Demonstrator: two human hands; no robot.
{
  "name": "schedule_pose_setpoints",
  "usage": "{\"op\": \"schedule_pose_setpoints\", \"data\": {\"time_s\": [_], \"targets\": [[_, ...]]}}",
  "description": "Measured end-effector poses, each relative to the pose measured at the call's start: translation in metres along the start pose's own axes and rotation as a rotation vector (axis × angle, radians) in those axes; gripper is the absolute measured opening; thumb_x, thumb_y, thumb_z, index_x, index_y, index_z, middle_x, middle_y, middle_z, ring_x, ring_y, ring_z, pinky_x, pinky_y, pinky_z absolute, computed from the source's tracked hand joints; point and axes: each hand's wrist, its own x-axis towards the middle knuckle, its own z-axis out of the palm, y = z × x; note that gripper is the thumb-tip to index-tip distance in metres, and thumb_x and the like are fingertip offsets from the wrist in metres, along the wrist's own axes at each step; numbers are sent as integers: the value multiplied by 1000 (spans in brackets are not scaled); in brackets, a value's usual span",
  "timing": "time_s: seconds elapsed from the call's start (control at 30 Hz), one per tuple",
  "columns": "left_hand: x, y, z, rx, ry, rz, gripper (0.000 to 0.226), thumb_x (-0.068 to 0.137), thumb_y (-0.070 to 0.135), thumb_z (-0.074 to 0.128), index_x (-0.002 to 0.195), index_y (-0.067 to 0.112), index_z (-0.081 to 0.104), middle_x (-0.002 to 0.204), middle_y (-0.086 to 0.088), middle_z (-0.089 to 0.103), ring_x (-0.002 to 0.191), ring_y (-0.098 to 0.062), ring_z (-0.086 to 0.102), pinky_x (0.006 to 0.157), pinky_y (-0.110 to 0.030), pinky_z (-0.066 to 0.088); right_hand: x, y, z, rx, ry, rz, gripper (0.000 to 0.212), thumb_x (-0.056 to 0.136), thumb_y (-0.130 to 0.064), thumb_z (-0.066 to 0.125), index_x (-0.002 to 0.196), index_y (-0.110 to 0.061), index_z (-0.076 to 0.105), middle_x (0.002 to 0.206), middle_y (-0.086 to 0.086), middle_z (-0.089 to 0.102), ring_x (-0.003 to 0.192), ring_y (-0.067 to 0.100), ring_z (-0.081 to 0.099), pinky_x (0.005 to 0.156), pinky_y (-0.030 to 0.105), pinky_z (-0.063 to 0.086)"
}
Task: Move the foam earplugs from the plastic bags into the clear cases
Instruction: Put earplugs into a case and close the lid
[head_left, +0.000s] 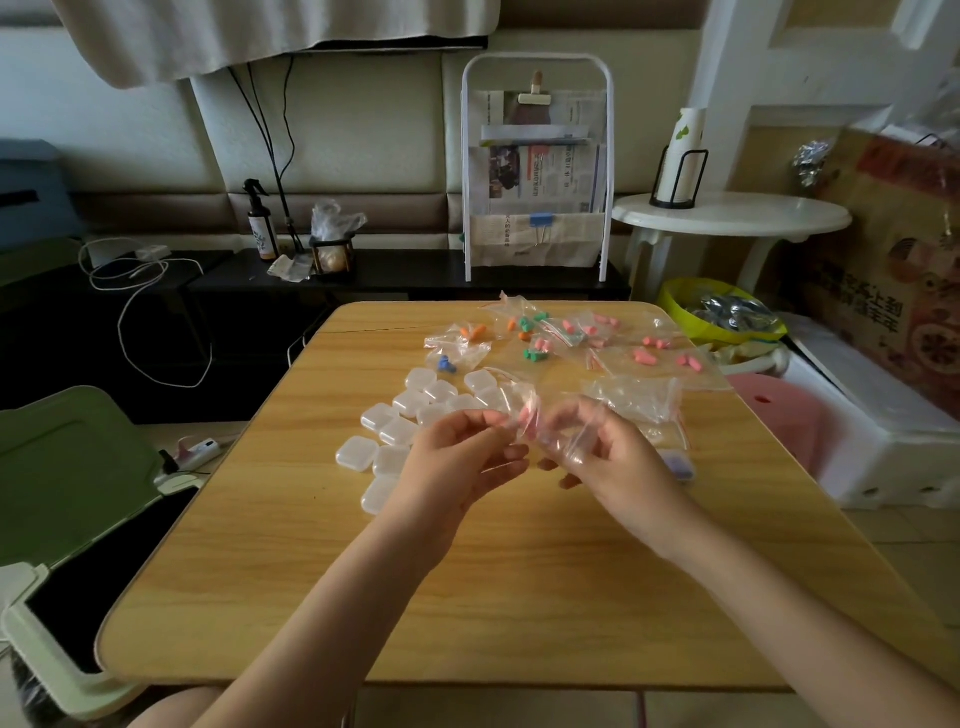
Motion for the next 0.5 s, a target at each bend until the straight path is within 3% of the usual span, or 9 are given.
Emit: {"op": "schedule_pose_setpoints", "data": {"time_s": [0.13, 0.23, 0.3, 0.4, 0.5], "targets": [[-2, -2, 1, 40, -27, 4, 9, 89, -2, 57, 93, 3, 64, 72, -7, 61, 69, -14, 62, 70, -24, 57, -2, -6, 2, 112, 93, -27, 7, 85, -23, 65, 90, -19, 62, 94, 0, 67, 76, 16, 70, 62, 26, 55], [-1, -1, 2, 74, -11, 21, 8, 90, -1, 56, 89, 2, 64, 70, -6, 58, 68, -14, 61, 68, -24, 56, -3, -10, 4, 187, 87, -18, 18, 83, -27, 60, 95, -14, 59, 94, 1, 69, 74, 19, 70, 60, 25, 55], [0, 0, 3, 65, 26, 18, 11, 91, 0, 54, 86, 3, 63, 68, -5, 57, 65, -13, 60, 66, -25, 56, -3, -11, 5, 228, 66, -1, 12, 89, -19, 59, 98, -11, 60, 95, 0, 71, 73, 21, 70, 59, 25, 54], [0, 1, 4, 36, 40, 5, 17, 93, 4, 50, 84, 4, 64, 68, -5, 58, 67, -16, 62, 68, -30, 58, -1, -12, 6, 255, 64, 14, 16, 91, -6, 59, 98, -19, 67, 93, -4, 73, 70, 17, 69, 59, 23, 53], [0, 2, 2, 16, 24, 12, 16, 94, 11, 52, 87, 4, 65, 74, -6, 63, 75, -20, 65, 73, -34, 58, 1, -11, 3, 244, 40, 32, 31, 86, -9, 64, 109, -31, 65, 90, 3, 74, 65, 16, 69, 59, 22, 54]]}}
